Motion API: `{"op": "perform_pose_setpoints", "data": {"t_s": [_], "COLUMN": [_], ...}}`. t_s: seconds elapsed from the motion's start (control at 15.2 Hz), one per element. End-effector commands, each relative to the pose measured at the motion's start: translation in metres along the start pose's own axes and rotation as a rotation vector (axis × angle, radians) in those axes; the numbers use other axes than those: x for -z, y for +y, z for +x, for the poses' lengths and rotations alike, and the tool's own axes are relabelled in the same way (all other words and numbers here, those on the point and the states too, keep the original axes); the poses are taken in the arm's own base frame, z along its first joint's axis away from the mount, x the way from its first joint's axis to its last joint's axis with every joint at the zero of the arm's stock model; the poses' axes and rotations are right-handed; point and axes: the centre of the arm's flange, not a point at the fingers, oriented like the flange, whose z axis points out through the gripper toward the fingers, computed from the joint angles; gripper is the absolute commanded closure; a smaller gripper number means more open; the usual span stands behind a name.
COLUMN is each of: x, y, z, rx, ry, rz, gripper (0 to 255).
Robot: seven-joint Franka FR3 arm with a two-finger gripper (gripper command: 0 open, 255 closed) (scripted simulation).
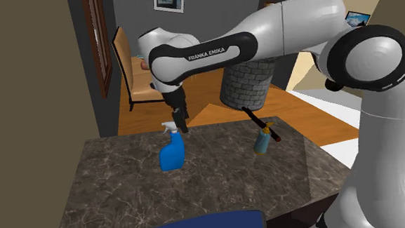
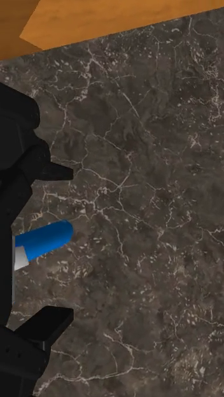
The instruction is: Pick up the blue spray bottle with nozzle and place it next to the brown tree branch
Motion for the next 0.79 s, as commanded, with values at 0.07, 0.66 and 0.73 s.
{"op": "perform_pose_setpoints", "data": {"t_s": [0.07,0.66,0.73], "x": [-0.011,-0.05,-0.055], "y": [-0.01,-0.045,-0.045], "z": [0.044,0.121,0.121], "rx": [0.103,0.307,0.307], "ry": [-0.032,-0.096,-0.096], "rz": [-0.027,-0.081,-0.081], "gripper": [0,0,0]}}
